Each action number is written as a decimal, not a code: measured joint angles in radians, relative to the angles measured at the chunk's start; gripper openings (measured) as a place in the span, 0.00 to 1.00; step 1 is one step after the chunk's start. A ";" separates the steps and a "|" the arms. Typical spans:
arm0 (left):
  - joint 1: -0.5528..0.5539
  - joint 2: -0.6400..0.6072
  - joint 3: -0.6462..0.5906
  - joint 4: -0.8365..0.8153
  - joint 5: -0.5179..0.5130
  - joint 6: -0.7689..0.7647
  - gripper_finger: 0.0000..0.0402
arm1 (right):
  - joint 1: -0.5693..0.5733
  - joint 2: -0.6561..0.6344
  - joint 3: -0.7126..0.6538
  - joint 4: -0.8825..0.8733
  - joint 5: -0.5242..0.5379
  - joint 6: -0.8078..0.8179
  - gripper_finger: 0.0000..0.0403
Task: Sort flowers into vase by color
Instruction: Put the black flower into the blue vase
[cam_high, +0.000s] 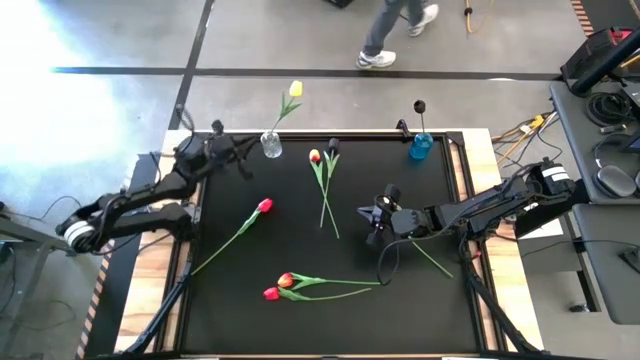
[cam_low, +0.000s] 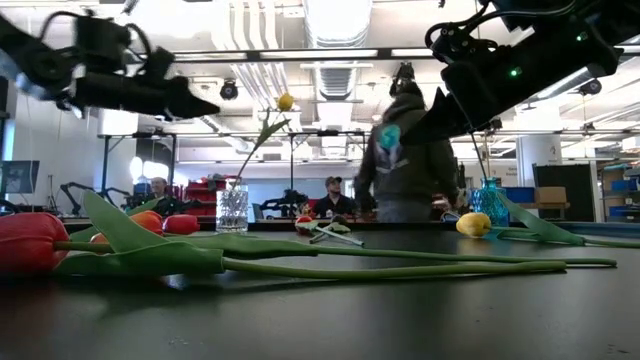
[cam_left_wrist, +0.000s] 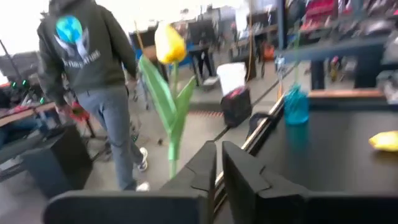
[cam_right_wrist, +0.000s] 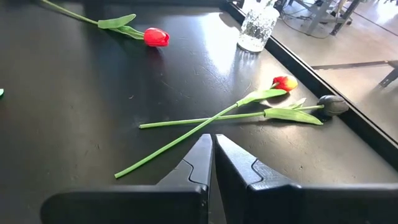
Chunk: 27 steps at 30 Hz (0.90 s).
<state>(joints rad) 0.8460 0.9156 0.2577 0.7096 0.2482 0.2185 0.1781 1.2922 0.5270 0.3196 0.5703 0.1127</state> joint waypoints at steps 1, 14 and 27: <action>-0.011 -0.026 -0.030 0.027 0.000 -0.006 0.01 | -0.002 0.000 0.000 0.001 0.009 0.004 0.03; -0.142 -0.217 -0.165 0.078 0.000 -0.074 0.00 | -0.021 0.000 0.104 0.003 0.029 -0.050 0.03; -0.167 -0.162 -0.165 0.075 0.051 -0.074 0.00 | -0.080 0.000 0.186 0.000 -0.060 -0.127 0.03</action>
<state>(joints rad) 0.6788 0.7540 0.0923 0.7843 0.2996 0.1444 0.0983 1.2922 0.7132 0.3196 0.5104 -0.0147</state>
